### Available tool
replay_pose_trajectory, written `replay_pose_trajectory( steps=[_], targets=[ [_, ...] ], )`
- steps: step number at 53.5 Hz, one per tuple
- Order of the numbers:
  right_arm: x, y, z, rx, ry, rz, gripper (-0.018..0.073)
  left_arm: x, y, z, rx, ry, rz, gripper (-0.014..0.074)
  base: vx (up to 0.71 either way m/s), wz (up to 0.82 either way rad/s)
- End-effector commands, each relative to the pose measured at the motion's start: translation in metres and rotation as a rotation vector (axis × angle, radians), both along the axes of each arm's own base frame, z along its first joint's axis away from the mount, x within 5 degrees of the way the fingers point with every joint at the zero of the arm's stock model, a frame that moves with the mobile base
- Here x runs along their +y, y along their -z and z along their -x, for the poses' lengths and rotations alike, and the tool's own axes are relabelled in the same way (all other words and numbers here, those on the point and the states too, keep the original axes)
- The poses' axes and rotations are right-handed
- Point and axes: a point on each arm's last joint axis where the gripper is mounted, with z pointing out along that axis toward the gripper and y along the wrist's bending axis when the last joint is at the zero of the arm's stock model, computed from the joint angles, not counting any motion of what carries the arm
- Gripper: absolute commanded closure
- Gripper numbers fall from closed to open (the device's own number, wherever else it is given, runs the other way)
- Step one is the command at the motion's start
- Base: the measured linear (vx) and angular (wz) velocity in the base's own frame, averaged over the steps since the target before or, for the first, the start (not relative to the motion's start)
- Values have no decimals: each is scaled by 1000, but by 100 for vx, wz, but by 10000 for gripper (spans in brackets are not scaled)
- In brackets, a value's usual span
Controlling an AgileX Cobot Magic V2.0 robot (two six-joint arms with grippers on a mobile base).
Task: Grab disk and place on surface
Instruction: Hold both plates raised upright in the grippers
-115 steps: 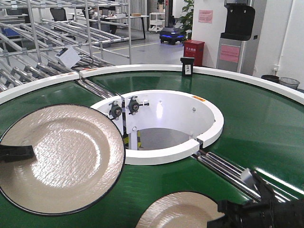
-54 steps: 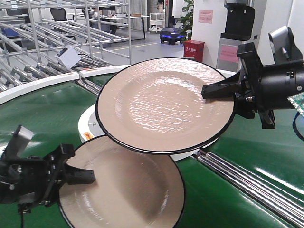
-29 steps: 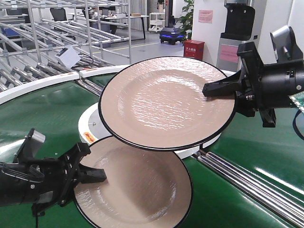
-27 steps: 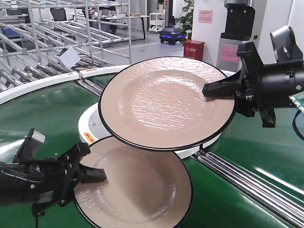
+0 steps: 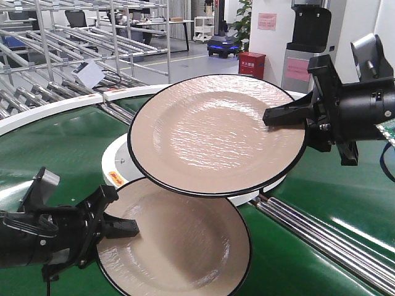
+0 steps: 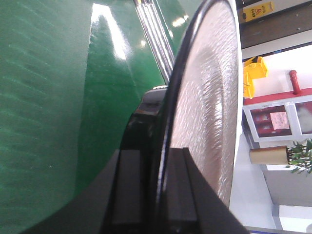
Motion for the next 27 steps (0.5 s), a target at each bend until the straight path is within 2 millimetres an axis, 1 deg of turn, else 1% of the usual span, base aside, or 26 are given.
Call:
replay_pose_trajectory(
  steps=[1,16,27],
  targets=[
    [1,-36,13,-103,27,-140,567,-1,-26,3,-45,-40,107,595,0,0],
    [1,-36,13,-103,27,-140,567,-1,-26,3,-46,-40,107,595,-2,2],
    [1,-36,13,-103,27,-140,567,-1,-26,3,-46,-40,107,595,-11,2]
  ],
)
